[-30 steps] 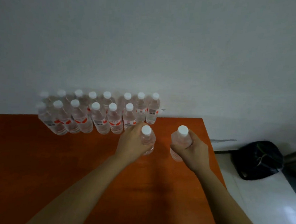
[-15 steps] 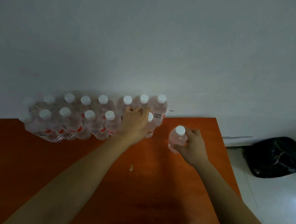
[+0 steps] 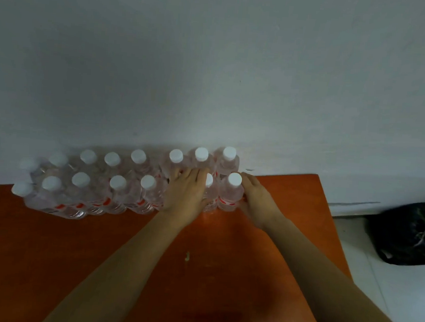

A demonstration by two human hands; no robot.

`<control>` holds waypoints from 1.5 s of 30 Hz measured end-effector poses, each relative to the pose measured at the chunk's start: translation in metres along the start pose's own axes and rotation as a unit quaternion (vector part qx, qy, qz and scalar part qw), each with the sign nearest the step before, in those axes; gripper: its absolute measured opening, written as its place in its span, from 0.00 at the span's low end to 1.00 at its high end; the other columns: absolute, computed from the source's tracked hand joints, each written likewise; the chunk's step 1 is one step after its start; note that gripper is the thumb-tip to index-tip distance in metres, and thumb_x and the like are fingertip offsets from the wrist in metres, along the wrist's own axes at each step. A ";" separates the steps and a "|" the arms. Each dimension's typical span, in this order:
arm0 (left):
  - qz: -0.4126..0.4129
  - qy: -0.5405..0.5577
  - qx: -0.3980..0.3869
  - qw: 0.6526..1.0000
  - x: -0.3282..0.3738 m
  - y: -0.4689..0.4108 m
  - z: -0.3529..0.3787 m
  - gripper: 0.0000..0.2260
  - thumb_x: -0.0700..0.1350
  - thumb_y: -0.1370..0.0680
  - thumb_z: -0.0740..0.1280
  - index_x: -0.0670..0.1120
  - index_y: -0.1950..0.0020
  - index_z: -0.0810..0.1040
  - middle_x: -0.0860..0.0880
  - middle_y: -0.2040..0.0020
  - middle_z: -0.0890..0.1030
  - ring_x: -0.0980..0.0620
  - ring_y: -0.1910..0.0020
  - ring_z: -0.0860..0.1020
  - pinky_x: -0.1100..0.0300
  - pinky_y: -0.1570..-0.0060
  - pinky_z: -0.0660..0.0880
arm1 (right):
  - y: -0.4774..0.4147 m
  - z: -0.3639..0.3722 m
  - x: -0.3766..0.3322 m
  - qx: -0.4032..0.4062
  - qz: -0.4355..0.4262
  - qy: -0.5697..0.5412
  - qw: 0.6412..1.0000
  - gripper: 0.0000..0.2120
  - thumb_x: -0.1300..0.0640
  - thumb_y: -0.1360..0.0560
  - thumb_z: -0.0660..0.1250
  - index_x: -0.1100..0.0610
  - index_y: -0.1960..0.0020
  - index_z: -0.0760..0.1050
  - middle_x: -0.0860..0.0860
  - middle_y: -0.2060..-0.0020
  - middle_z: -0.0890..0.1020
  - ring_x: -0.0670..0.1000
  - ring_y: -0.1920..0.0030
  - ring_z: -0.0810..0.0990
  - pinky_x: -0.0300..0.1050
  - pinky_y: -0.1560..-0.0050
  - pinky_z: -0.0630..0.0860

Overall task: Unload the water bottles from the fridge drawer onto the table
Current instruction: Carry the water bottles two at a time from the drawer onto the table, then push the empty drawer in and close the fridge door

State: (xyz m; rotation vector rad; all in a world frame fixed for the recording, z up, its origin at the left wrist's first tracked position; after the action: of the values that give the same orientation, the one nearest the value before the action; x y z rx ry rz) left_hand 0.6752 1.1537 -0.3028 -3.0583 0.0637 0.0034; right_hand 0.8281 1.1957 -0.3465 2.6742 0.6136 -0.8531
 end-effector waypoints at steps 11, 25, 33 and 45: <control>0.001 0.013 -0.005 1.000 0.002 0.002 0.008 0.39 0.53 0.30 0.78 0.47 0.24 0.64 0.48 0.32 0.77 0.46 0.31 0.73 0.48 0.28 0.61 | 0.006 0.008 -0.003 0.014 -0.003 -0.020 1.000 0.53 0.69 0.25 0.66 0.36 0.22 0.34 0.55 0.25 0.66 0.57 0.42 0.80 0.54 0.47 0.81; -0.018 0.027 0.242 0.970 -0.042 0.047 -0.178 0.29 0.60 0.18 0.52 0.45 0.23 0.66 0.38 0.23 0.64 0.36 0.24 0.63 0.34 0.28 0.60 | 0.087 -0.152 -0.101 0.329 -0.038 0.217 0.918 0.30 0.39 0.17 0.49 0.51 0.19 0.54 0.58 0.20 0.51 0.60 0.20 0.48 0.61 0.22 0.53; 0.101 0.100 0.258 0.955 0.074 0.064 -0.232 0.32 0.66 0.19 0.41 0.51 0.18 0.46 0.41 0.18 0.45 0.39 0.20 0.45 0.34 0.25 0.49 | 0.246 -0.189 -0.087 0.386 0.116 0.340 0.850 0.36 0.34 0.19 0.50 0.52 0.18 0.48 0.59 0.20 0.44 0.60 0.20 0.41 0.64 0.23 0.45; 0.453 0.188 0.239 0.838 0.428 0.266 -0.281 0.33 0.64 0.18 0.48 0.47 0.18 0.48 0.38 0.19 0.46 0.38 0.20 0.45 0.36 0.25 0.47 | 0.673 -0.217 -0.007 0.466 0.400 0.347 0.709 0.34 0.36 0.19 0.50 0.52 0.19 0.51 0.58 0.20 0.46 0.57 0.20 0.42 0.63 0.23 0.45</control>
State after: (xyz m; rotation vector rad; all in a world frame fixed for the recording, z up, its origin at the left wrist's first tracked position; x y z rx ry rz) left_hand 1.0923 0.8475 -0.0463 -2.2055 1.2891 -0.4661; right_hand 1.2443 0.6855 -0.0884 3.5220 -1.2081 0.2583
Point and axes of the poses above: each hand's wrist, its own y-axis away from the middle knuckle, its own z-axis out of the palm, x = y × z, the point moved 9 cm from there along -y, towards the middle knuckle
